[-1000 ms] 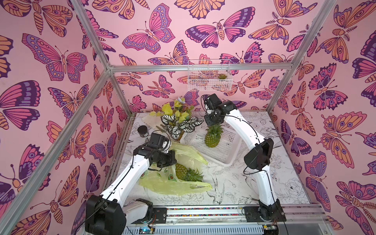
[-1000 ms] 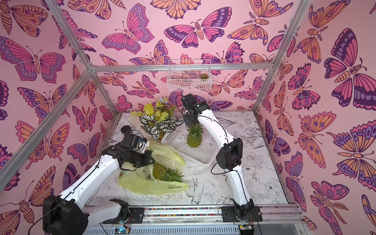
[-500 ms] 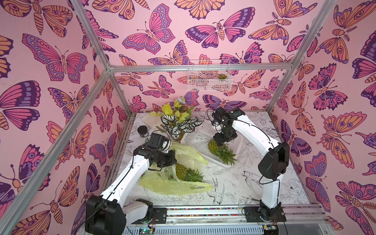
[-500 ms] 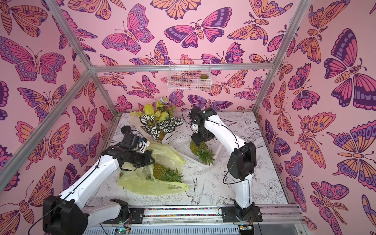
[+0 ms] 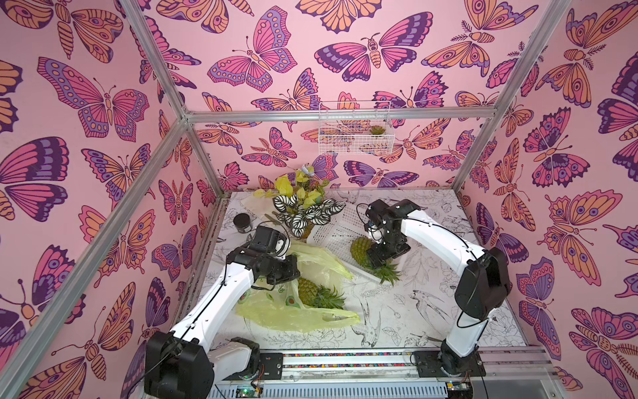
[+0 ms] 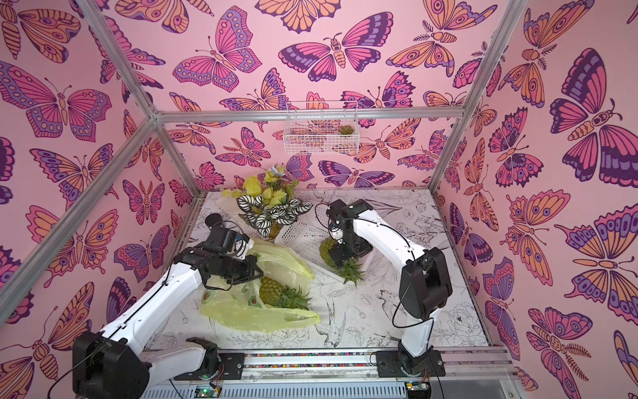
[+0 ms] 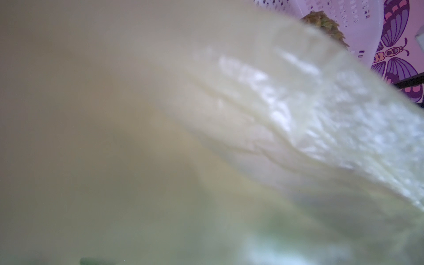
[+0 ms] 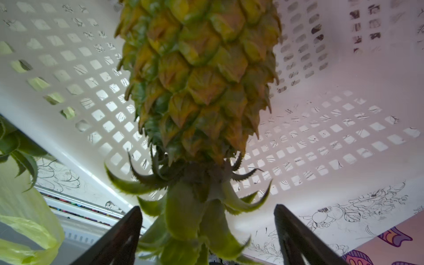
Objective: Place the pineapple into a plastic bag & tie a knot
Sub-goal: Pick up the pineapple from the basket.
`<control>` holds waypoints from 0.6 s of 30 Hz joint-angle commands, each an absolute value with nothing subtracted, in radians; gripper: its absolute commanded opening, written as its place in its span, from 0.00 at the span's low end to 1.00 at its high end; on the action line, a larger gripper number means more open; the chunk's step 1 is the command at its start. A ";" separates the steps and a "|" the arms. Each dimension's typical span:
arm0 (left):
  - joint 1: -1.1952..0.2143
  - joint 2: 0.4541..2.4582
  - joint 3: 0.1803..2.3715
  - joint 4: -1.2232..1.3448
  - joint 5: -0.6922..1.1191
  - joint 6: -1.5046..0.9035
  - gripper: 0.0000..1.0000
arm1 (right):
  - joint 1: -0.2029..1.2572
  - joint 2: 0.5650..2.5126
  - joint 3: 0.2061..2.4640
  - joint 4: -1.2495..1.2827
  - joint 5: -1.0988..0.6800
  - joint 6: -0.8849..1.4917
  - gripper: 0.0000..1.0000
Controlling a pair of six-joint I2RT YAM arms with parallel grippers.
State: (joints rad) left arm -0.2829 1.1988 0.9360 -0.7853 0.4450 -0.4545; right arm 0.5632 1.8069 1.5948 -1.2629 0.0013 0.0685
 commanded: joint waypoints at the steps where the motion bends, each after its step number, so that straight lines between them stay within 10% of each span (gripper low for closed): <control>1: -0.288 1.189 0.923 -0.790 0.445 -0.462 0.00 | 0.569 1.798 1.533 -1.181 0.008 0.113 0.84; 10: -0.291 1.170 0.921 -0.792 0.439 -0.469 0.00 | 0.568 1.814 1.400 -1.092 -0.016 0.103 0.63; 18: -0.292 1.150 0.919 -0.802 0.445 -0.479 0.00 | 0.567 1.744 1.479 -1.129 -0.036 0.113 0.02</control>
